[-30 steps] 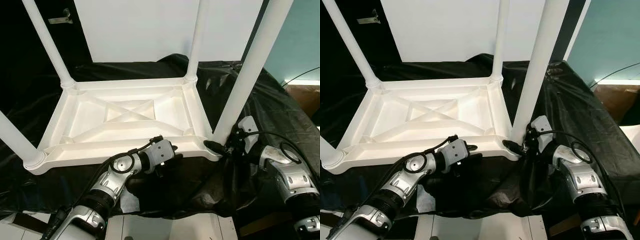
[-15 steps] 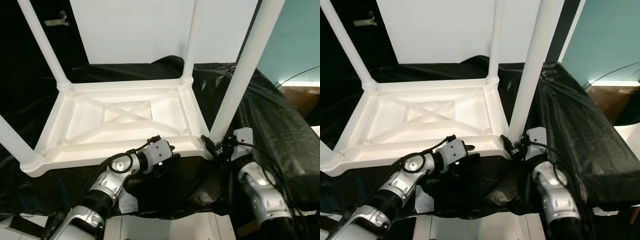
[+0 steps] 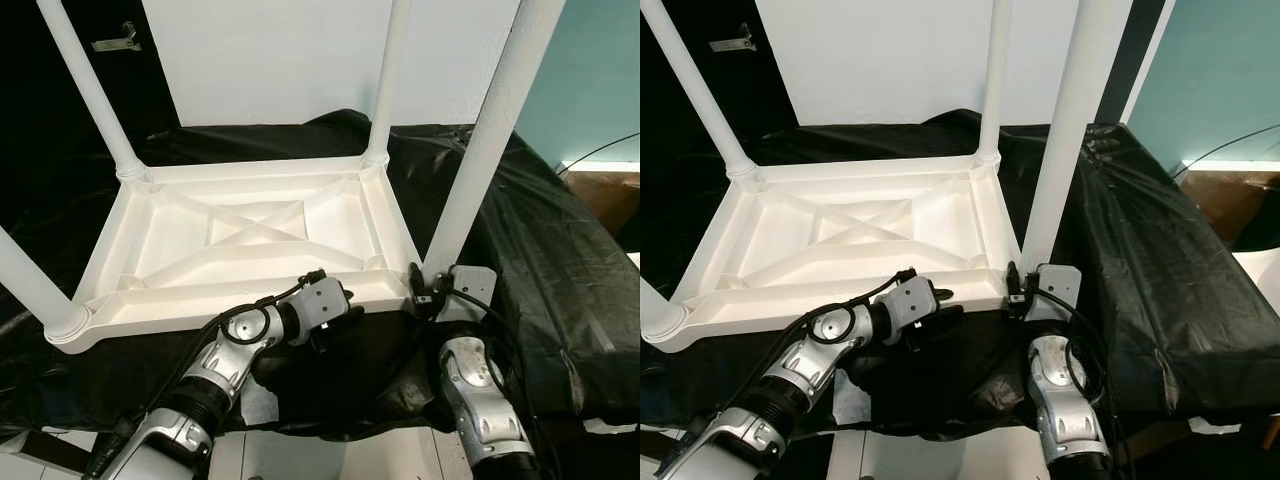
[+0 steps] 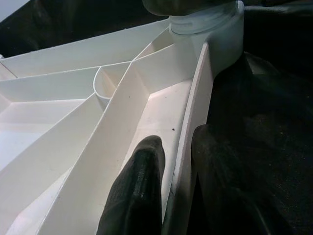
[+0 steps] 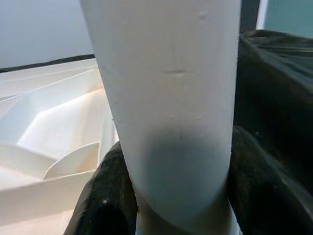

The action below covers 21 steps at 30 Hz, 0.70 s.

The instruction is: Building children table

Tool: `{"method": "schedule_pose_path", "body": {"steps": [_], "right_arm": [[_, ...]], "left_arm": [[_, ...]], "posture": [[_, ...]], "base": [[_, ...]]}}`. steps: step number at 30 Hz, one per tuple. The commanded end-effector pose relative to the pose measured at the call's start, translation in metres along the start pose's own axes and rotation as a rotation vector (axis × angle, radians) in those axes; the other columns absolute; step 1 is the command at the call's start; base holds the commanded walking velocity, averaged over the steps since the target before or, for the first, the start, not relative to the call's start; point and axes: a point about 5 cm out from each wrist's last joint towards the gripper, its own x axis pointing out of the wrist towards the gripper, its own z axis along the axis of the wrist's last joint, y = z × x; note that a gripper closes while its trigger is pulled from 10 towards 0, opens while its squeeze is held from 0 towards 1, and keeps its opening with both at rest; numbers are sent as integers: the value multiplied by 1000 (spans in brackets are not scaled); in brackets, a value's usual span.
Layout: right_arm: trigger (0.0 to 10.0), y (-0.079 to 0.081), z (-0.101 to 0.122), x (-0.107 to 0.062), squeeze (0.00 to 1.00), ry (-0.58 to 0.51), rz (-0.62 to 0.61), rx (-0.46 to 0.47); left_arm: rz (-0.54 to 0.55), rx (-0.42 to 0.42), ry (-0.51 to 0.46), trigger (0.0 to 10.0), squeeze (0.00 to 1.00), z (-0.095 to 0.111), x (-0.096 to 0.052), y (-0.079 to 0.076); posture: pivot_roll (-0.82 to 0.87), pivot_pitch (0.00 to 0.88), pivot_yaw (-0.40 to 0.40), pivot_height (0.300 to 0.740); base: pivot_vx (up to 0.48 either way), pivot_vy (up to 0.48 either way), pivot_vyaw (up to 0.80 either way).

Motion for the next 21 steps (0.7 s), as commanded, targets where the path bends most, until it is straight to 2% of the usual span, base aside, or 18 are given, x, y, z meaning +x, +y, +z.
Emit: {"method": "schedule_pose_path", "body": {"steps": [1, 2, 3, 4, 5, 6, 7, 12, 13, 14, 15, 20, 21], "right_arm": [[0, -18, -11, 1, 0, 53, -102, -51], [1804, -15, -11, 1, 0, 53, -85, -50], [4549, -11, -12, 1, 0, 60, -52, -46], [10000, -7, -13, 1, 0, 63, -22, -42], [10000, -4, -12, 1, 522, 58, 4, -41], [10000, -4, -12, 1, 522, 58, 4, -41], [10000, -2, -11, 2, 1000, 56, 21, -40], [10000, -2, -10, 5, 1000, 63, 51, -37], [10000, -3, -10, 6, 325, 63, 55, -38], [10000, -3, -8, 8, 325, 55, 65, -49], [10000, -5, -5, 10, 0, 36, 77, -67], [10000, -7, -1, 13, 0, 3, 131, -100], [10000, -6, 0, 14, 0, 8, 230, -106]], "left_arm": [[-159, -44, 137, 10000, 0, -30, 1, -33], [-158, -45, 139, 10000, 0, -31, 1, -34], [-157, -48, 142, 10000, 0, -32, 0, -34], [-155, -50, 144, 10000, 0, -32, -1, -35], [-153, -52, 144, 10000, 0, -32, -1, -35], [-153, -52, 144, 10000, 0, -32, -1, -35], [-151, -53, 144, 10000, 0, -32, -1, -36], [-148, -55, 143, 10000, 0, -32, -1, -36], [-147, -55, 143, 10000, 0, -32, 0, -36], [-146, -56, 143, 10000, 0, -32, 0, -36], [-145, -56, 142, 10000, 0, -32, 0, -36], [-146, -56, 140, 10000, 0, -31, 1, -36], [-147, -55, 139, 10000, 0, -31, 1, -36]], "posture": [[3, 33, -25, 740], [5, 33, -27, 740], [5, 34, -28, 740], [6, 34, -30, 740], [8, 35, -34, 740], [8, 35, -34, 740], [8, 34, -36, 740], [6, 33, -39, 740], [6, 34, -40, 740], [3, 33, -41, 740], [0, 33, -41, 740], [-4, 33, -40, 740], [-7, 32, -37, 740]], "base": [[0, 0, 0], [0, 0, 0], [0, 0, 0], [0, 0, 0], [0, 0, 0], [0, 0, 0], [0, 0, 0], [0, 0, 0], [0, 0, 0], [0, 0, 0], [0, 0, 0], [0, 0, 0], [0, 0, 0]]}}
